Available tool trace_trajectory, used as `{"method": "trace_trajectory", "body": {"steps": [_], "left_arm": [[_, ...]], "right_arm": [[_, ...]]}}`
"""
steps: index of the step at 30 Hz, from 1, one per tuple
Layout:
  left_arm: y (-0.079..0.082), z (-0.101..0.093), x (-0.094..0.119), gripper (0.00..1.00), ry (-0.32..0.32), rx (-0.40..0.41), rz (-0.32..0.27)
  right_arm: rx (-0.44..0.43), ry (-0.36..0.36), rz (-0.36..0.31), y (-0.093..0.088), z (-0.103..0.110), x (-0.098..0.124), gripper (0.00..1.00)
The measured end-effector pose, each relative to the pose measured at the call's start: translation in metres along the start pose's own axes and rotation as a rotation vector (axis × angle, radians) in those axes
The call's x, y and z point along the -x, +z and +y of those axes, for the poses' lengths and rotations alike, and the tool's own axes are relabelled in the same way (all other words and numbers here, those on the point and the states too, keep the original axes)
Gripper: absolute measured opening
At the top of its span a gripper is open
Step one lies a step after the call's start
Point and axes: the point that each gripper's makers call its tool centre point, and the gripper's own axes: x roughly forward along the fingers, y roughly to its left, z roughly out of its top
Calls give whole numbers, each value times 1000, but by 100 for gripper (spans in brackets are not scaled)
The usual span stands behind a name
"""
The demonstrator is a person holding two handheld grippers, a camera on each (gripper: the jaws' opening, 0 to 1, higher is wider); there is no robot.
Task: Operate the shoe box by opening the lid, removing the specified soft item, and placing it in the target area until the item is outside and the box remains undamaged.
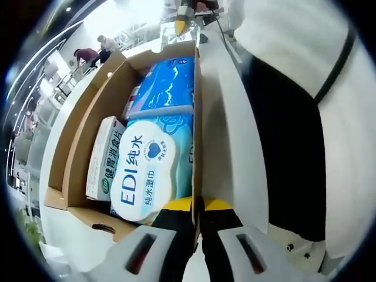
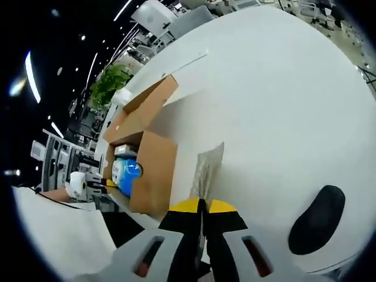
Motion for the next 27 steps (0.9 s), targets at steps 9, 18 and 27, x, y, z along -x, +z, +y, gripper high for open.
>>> {"method": "trace_trajectory", "body": {"steps": [9, 18, 27], "left_arm": [[0, 0, 0, 3, -2, -12, -1], [0, -1, 0, 2, -12, -9, 2], [0, 0, 0, 2, -13, -6, 5]], "right_arm": [[46, -39, 11, 6, -4, -8, 0], [176, -97, 49, 13, -17, -25, 0], [143, -84, 72, 3, -7, -33, 0]]}}
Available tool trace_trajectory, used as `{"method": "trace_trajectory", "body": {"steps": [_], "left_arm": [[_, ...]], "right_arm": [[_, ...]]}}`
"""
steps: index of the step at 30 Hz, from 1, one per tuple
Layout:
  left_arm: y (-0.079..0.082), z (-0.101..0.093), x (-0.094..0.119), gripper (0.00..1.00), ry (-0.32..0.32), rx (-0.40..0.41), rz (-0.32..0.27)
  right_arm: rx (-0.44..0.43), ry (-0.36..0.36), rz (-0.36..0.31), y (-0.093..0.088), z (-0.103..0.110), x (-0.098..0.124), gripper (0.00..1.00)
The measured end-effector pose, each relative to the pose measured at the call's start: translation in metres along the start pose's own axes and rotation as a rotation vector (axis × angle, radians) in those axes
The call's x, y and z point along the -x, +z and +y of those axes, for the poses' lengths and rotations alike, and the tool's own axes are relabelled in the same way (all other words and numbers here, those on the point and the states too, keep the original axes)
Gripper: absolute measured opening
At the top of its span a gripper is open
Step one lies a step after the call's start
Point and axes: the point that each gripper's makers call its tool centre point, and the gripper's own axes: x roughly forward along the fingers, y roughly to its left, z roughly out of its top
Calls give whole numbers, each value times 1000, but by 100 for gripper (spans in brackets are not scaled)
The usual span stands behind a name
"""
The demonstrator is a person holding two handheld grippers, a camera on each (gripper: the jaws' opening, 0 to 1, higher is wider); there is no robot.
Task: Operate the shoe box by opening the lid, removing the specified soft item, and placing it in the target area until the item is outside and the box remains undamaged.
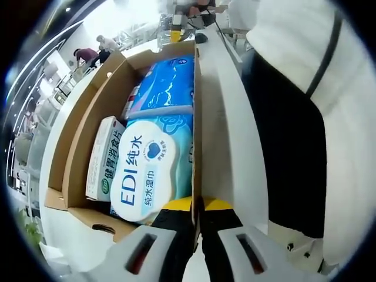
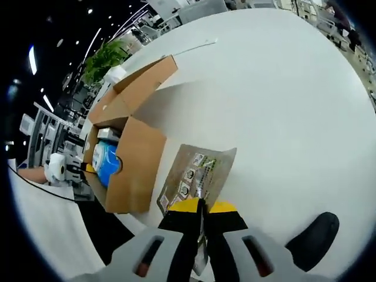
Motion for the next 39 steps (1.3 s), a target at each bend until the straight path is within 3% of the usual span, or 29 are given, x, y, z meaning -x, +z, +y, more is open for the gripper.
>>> {"method": "trace_trajectory", "body": {"steps": [7, 15, 23, 29, 39], "left_arm": [[-1, 0, -1, 2, -3, 7, 6], [1, 0, 0, 2, -6, 12, 12], [2, 0, 0, 2, 4, 12, 9], [-2, 0, -2, 2, 1, 12, 9], [-3, 0, -2, 2, 2, 16, 10]], "right_arm": [[44, 36, 25, -9, 10, -8, 0], [133, -10, 24, -9, 2, -9, 0], [152, -31, 24, -3, 2, -11, 1], [159, -51, 62, -8, -2, -14, 3], [170, -64, 72, -8, -4, -13, 4]]}}
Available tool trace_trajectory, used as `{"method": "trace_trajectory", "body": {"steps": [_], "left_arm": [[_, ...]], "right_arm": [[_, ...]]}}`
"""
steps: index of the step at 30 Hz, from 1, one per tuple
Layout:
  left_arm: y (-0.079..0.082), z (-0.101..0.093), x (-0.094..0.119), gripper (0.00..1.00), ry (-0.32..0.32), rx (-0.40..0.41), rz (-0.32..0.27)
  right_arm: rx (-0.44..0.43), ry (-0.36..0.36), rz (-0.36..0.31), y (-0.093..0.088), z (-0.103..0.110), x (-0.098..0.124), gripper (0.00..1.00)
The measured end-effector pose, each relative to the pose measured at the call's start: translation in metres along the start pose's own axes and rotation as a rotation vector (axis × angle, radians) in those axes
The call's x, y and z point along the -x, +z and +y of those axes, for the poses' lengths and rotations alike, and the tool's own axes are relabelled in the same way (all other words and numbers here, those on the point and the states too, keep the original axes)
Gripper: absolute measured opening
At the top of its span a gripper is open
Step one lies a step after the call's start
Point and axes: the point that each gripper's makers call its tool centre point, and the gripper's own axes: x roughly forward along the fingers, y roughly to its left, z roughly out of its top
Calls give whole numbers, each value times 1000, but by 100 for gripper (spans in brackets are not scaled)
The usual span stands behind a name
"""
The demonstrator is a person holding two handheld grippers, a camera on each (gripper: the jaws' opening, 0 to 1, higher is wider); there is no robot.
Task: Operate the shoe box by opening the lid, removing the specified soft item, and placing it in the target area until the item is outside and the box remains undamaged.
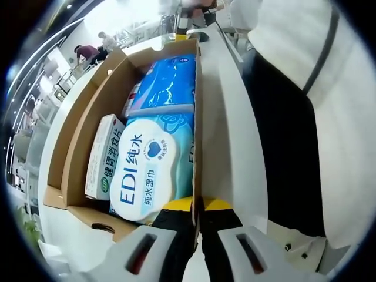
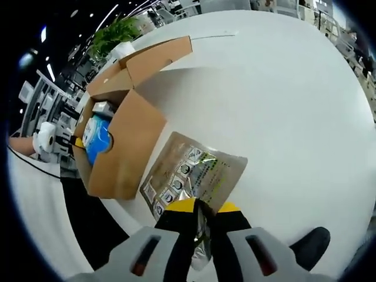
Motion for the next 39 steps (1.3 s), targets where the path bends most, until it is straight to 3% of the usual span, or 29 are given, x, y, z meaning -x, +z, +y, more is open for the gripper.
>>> {"method": "trace_trajectory", "body": {"steps": [25, 32, 39], "left_arm": [[4, 0, 3, 3, 7, -13, -10], [5, 0, 4, 3, 1, -14, -9], [2, 1, 2, 2, -3, -15, -9]], "right_arm": [[-29, -133, -23, 5, -20, 4, 15], [-7, -175, -68, 10, -30, 8, 18], [-46, -191, -173, 29, -29, 27, 25]]}}
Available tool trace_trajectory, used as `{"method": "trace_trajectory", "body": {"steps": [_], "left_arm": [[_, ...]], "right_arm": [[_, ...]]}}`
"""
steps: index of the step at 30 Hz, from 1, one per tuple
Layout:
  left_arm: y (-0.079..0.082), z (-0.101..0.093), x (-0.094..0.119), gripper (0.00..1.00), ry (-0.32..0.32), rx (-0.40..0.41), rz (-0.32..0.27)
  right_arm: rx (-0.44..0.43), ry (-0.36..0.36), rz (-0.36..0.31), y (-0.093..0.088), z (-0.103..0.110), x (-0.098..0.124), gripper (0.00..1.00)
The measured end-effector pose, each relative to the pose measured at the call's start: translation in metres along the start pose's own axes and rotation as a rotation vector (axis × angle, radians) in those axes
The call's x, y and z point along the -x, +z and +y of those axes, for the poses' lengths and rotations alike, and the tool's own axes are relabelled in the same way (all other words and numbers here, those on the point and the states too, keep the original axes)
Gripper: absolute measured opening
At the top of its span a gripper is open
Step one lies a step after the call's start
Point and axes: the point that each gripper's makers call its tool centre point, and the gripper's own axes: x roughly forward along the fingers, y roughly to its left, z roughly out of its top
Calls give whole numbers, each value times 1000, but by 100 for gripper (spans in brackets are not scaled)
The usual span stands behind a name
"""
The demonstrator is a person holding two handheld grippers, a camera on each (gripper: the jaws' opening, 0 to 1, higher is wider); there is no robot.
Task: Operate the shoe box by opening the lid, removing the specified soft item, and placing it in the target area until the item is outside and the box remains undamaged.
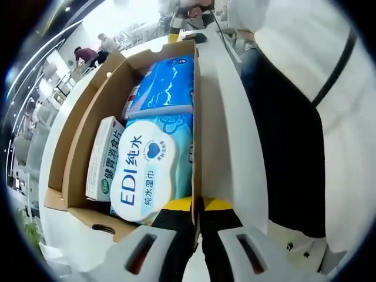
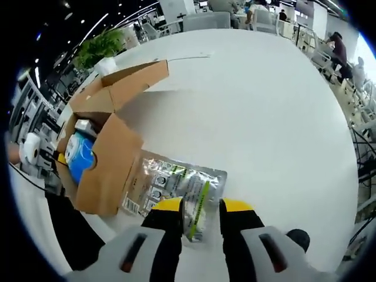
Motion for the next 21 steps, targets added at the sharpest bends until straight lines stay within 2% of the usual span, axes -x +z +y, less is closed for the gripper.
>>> {"method": "trace_trajectory", "body": {"steps": [7, 8, 10, 14, 21], "left_arm": [[1, 0, 0, 2, 1, 3, 2], [-1, 0, 0, 3, 3, 4, 2], [0, 0, 0, 3, 5, 5, 2], [0, 0, 0, 3, 4, 8, 3], [1, 0, 1, 3, 2, 19, 8]], "right_arm": [[10, -23, -102, 9, -2, 14, 26], [39, -27, -119, 3, 1, 14, 26], [42, -30, -130, -1, 3, 12, 26], [53, -50, -205, -1, 20, 11, 38], [103, -75, -214, -5, 33, 4, 39]]}}
